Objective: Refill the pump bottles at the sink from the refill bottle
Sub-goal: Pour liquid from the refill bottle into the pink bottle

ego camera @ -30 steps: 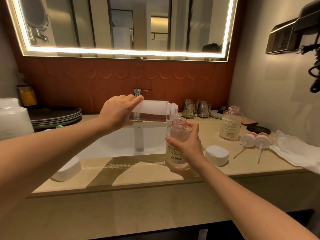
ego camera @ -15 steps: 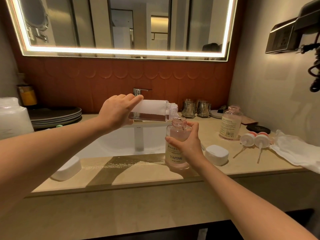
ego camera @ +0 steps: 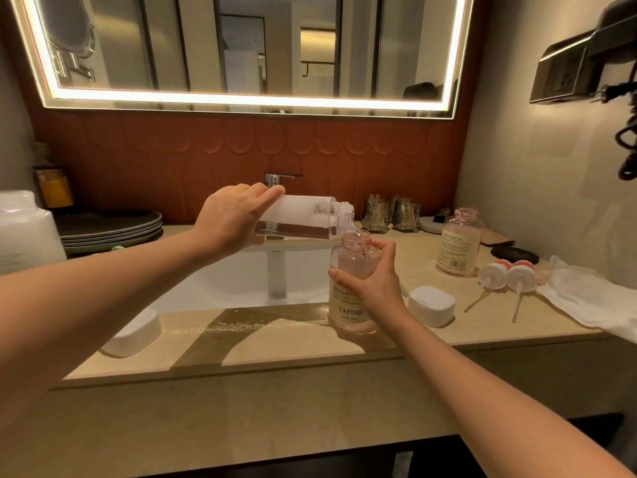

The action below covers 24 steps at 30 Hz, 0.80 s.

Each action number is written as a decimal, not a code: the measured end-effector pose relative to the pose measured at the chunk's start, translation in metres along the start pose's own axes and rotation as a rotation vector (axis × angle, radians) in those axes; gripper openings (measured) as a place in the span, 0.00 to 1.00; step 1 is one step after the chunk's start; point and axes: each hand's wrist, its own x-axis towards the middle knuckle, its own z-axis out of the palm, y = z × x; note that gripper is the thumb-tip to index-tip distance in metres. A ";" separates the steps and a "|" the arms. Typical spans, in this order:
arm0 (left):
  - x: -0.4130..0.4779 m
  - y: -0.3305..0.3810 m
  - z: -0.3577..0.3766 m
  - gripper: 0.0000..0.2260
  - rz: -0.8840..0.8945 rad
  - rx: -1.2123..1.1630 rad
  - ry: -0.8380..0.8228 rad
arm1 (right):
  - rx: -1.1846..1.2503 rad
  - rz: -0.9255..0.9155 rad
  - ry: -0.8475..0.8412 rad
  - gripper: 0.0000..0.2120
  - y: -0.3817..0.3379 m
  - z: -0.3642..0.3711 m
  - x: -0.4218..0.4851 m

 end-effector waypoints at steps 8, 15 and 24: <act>0.001 -0.001 0.000 0.35 0.006 0.010 0.006 | 0.002 0.001 0.001 0.33 0.001 0.000 0.001; 0.000 0.001 -0.001 0.34 0.010 0.000 0.010 | -0.008 0.001 -0.001 0.33 0.002 -0.001 0.002; -0.001 0.001 0.000 0.35 0.010 0.010 0.020 | 0.005 -0.001 -0.009 0.34 0.002 -0.001 0.001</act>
